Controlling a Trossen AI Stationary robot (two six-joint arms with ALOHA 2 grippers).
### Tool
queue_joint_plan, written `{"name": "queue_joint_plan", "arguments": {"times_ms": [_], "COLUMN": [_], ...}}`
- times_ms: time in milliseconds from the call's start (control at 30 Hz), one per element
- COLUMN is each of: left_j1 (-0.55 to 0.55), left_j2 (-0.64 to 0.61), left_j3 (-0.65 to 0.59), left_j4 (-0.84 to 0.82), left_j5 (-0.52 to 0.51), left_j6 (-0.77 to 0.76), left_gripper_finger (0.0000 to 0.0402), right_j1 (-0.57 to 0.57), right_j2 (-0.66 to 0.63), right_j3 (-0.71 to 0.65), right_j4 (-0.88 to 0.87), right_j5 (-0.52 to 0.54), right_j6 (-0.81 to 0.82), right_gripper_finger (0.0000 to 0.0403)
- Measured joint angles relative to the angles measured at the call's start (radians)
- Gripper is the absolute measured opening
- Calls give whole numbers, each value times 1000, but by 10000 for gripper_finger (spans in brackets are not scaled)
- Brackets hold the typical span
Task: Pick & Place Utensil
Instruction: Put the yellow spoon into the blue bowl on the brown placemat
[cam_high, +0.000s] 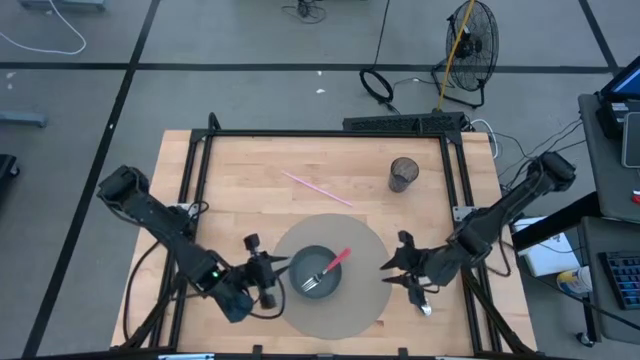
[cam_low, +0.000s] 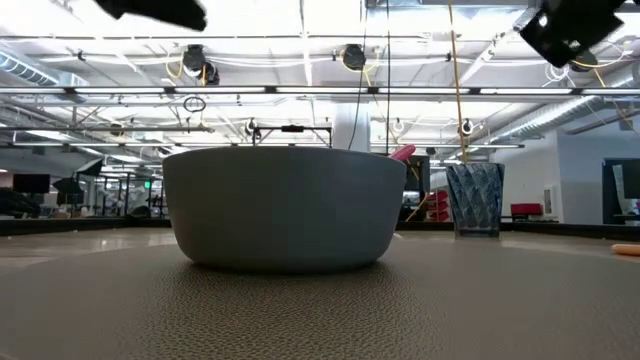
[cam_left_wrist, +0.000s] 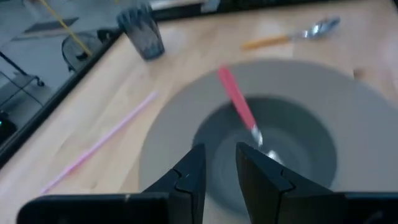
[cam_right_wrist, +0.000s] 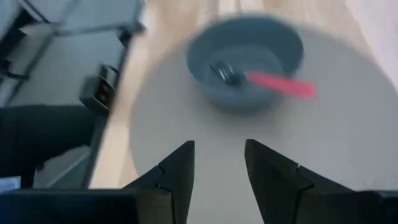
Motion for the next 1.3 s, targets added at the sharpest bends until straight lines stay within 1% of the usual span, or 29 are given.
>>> {"name": "queue_joint_plan", "arguments": {"times_ms": [100,167,267,400,467,633,767,900,1300], "left_j1": [-13,-15,-11,-1,-1,-2,-14,-26,-43], "left_j2": [0,0,0,0,0,0,0,1,1], "left_j3": [0,0,0,0,0,0,0,0,0], "left_j4": [-108,-165,-232,-291,-314,-367,-383,-389,-388], "left_j5": [-4,-8,-27,-66,-69,-61,-61,-61,-60], "left_j6": [-66,-97,-135,-188,-217,-291,-338,-379,-432], "left_gripper_finger": [90,90,90,90,90,90,90,90,90], "right_j1": [0,-3,-17,-29,-32,-32,-36,-42,-36], "right_j2": [31,47,76,103,108,127,163,197,264], "right_j3": [20,20,20,20,20,20,20,20,20], "right_j4": [-125,-211,-344,-448,-464,-484,-560,-579,-538], "right_j5": [-2,-10,-57,-134,-154,-160,-212,-251,-257], "right_j6": [158,303,527,687,728,816,868,877,892], "right_gripper_finger": [141,143,143,140,139,138,138,138,138]}}
